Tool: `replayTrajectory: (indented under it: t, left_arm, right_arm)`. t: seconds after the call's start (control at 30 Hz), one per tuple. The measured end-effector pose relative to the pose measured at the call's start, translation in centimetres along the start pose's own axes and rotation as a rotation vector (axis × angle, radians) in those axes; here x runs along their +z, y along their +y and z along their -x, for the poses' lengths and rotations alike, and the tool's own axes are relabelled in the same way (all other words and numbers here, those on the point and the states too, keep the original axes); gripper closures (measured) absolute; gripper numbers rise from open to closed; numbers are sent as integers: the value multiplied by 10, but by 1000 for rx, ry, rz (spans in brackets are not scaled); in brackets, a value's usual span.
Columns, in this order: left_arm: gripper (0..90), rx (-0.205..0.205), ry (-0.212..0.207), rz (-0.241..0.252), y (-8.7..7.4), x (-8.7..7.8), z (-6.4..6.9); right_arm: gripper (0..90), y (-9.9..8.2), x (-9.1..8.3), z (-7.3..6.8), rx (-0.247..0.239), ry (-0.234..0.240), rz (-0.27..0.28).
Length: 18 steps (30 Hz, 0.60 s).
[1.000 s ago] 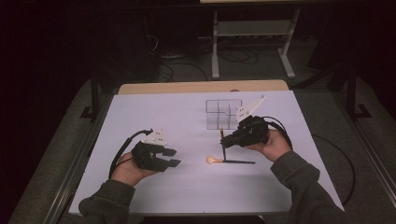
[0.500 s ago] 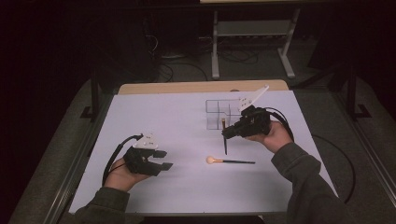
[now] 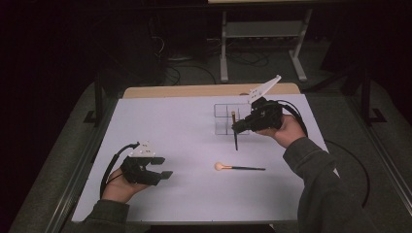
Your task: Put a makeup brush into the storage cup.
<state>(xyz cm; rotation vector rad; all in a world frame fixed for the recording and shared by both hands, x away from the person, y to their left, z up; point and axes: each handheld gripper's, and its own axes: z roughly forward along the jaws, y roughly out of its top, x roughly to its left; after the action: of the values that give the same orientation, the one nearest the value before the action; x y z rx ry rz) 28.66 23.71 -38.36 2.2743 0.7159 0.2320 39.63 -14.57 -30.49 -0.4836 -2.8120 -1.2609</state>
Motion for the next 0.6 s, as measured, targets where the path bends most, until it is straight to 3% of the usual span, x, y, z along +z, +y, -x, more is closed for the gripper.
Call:
replayTrajectory:
  t: [0.3,0.6]
  left_arm:
    - [371,15,-7,-8,-1,1,2]
    - [362,9,-22,-1,-4,0,-1]
  right_arm:
    - [827,16,-10,11,17,-35,6]
    - [827,35,-17,33,56,-94,59]
